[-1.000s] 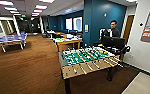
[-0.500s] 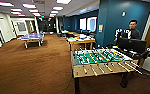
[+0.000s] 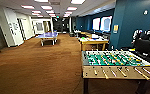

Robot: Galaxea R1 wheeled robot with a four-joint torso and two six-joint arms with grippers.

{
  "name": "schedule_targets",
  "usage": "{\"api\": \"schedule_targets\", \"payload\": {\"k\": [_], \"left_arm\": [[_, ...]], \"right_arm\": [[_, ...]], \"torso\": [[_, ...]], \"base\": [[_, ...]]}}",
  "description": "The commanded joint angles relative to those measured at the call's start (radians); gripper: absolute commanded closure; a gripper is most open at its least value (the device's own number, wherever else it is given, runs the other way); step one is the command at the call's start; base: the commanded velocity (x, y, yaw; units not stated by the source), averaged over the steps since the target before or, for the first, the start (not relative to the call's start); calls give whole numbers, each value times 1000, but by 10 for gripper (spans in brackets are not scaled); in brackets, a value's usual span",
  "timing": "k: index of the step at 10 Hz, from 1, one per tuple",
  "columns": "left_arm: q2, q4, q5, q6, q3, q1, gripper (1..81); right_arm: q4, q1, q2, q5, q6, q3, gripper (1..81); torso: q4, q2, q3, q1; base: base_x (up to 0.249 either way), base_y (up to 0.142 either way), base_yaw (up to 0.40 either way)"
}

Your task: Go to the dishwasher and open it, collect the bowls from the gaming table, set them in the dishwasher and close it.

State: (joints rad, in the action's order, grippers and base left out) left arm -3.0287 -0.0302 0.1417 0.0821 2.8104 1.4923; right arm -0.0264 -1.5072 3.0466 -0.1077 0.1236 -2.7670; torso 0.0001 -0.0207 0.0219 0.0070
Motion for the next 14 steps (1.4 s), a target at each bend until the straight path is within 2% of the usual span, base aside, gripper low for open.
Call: {"api": "schedule_targets", "payload": {"k": [1,3,5,8,14], "left_arm": [[3,4,-45,4,6,-54,10],[2,3,-45,4,6,-54,10],[3,1,-45,4,6,-54,10],[5,3,-45,5,6,-54,10],[3,3,-47,5,6,-50,10]], "right_arm": [[-4,52,0,45,1,-3,10],[-4,52,1,45,1,-3,10],[-4,52,2,45,1,-3,10],[-4,52,0,45,1,-3,10],[-4,49,-1,45,1,-3,10]], "torso": [[0,0,0,0],[0,0,0,0],[0,0,0,0],[0,0,0,0],[0,0,0,0]], "base": [[0,0,371],[0,0,371],[0,278,0],[0,186,0],[0,13,0]]}}
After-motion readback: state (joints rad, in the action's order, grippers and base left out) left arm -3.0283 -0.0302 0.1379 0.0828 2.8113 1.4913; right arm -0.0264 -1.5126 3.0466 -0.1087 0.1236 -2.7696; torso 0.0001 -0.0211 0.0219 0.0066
